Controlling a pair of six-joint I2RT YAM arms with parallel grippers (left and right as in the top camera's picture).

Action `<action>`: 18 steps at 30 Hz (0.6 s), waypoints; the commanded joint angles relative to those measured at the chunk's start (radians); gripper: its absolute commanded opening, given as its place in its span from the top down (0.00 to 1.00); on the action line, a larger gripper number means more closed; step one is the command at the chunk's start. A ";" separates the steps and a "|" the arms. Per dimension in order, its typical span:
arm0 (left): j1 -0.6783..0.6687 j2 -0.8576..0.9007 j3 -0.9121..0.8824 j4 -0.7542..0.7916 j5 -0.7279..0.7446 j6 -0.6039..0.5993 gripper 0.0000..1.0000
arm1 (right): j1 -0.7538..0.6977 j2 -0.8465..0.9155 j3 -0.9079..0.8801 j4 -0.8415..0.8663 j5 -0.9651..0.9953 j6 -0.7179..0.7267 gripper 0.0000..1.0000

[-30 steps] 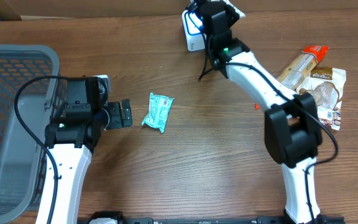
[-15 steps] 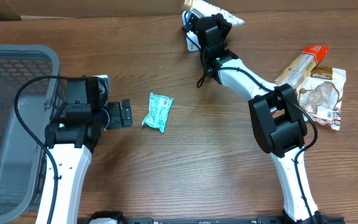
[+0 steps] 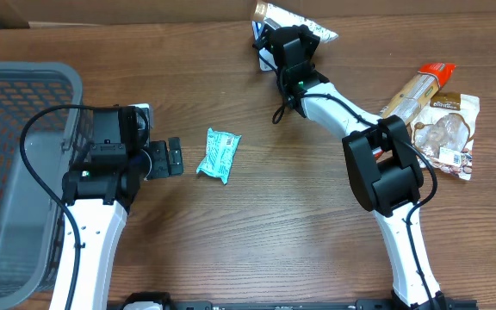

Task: Scan the item barcode
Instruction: 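Hold the tube's barcode against the white scanner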

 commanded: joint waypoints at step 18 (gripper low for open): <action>0.003 0.005 -0.004 0.002 -0.006 0.015 0.01 | -0.020 -0.507 0.025 -0.665 -0.328 0.903 0.96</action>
